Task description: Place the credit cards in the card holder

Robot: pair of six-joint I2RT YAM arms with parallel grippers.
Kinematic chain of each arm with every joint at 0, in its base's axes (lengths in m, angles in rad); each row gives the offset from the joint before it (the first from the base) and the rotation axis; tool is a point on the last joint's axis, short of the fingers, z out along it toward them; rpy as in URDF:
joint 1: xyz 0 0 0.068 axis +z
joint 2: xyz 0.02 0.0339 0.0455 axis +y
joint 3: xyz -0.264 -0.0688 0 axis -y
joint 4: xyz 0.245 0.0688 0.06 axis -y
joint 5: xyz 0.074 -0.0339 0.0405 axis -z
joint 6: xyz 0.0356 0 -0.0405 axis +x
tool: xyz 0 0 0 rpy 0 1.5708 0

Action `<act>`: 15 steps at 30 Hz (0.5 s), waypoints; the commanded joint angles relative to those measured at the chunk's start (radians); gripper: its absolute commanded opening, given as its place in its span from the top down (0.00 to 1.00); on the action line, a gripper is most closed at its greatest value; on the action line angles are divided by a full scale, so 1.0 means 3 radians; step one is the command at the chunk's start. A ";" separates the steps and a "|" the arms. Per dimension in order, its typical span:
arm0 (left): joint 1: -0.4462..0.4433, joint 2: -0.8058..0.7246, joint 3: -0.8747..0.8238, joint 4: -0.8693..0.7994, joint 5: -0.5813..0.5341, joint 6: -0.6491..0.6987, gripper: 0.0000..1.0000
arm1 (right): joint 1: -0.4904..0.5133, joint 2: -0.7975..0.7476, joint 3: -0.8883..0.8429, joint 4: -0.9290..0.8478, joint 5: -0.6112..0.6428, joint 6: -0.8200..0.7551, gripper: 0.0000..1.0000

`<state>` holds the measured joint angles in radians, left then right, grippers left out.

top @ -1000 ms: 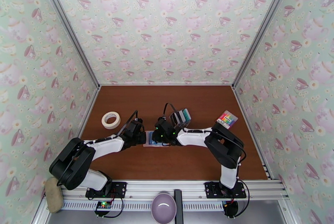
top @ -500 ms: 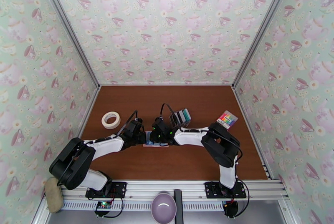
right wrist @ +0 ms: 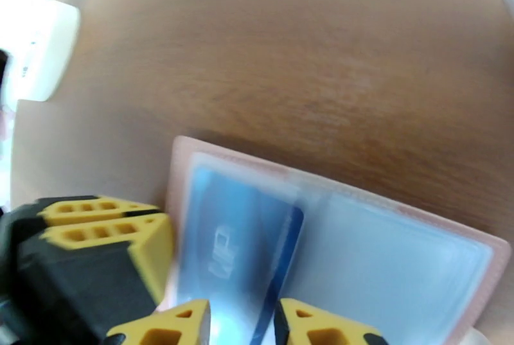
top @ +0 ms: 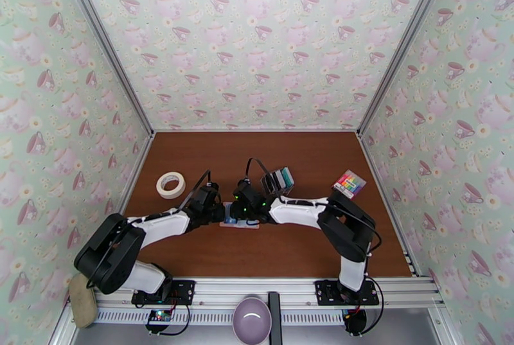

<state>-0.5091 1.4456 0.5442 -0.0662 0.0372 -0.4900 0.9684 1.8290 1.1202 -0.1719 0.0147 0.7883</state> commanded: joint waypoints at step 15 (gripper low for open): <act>-0.0030 -0.0672 -0.0169 0.0110 0.0332 -0.0047 0.80 | -0.0321 -0.0256 -0.0320 0.0037 -0.0056 -0.0143 0.67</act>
<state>-0.5079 1.2484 0.4793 -0.0551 0.0692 -0.4915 0.8825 1.7714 1.0344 -0.1776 0.0181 0.7685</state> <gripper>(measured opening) 0.205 0.335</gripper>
